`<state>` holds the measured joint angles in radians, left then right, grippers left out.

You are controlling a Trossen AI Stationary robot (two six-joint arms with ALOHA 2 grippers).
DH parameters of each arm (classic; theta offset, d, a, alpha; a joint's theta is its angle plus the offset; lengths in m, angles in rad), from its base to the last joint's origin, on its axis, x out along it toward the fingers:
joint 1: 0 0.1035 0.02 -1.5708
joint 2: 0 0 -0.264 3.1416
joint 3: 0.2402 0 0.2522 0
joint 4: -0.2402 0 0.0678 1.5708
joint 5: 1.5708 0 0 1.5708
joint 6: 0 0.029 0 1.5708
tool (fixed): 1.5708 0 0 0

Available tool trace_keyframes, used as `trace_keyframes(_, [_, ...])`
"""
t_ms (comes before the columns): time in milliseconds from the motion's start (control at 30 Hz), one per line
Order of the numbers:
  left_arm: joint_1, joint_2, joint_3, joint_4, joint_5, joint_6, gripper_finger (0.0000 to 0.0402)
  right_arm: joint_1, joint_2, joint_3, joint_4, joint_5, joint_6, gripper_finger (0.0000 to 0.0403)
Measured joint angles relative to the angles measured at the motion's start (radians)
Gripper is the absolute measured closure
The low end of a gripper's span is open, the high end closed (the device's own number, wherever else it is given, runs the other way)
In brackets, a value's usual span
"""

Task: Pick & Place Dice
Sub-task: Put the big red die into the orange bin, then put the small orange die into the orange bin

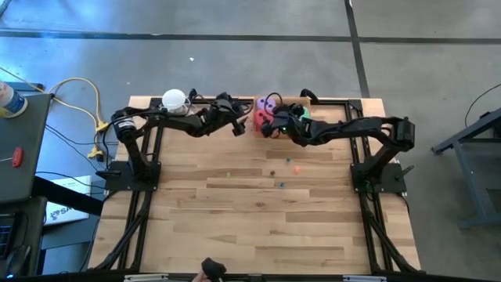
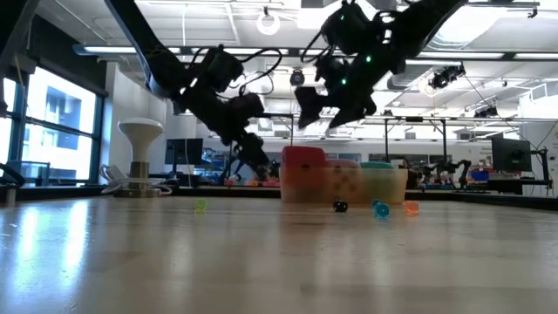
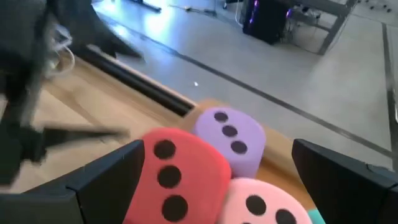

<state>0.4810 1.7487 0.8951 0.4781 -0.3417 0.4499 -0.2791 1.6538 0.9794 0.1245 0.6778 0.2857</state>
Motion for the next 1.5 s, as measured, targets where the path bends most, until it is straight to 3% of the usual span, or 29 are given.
trace_keyframes(500, [-0.076, -0.229, 0.000, -0.238, -0.016, -0.051, 0.0002, -0.054, 0.148, 0.004, 0.004, -0.071, 0.065, 0.0003])
trace_keyframes(733, [-0.123, -0.282, 0.000, -0.350, 0.052, -0.103, 0.0002, -0.085, 0.164, 0.006, -0.050, -0.184, 0.144, 0.0003])
trace_keyframes(933, [-0.169, -0.336, -0.001, -0.430, 0.058, -0.107, 0.0002, -0.069, 0.156, 0.004, -0.056, -0.157, 0.115, 0.0003])
trace_keyframes(1167, [-0.215, -0.438, -0.001, -0.506, 0.059, -0.141, 0.0002, -0.004, 0.062, -0.006, -0.091, 0.045, 0.046, 0.0003])
trace_keyframes(1333, [-0.215, -0.513, -0.002, -0.614, 0.066, -0.277, 0.0002, 0.056, -0.058, -0.003, -0.156, 0.043, 0.053, 0.0003])
trace_keyframes(1500, [-0.195, -0.598, -0.067, -0.639, 0.152, -0.316, 0.0002, 0.138, -0.155, -0.004, -0.283, 0.048, 0.132, 0.0003])
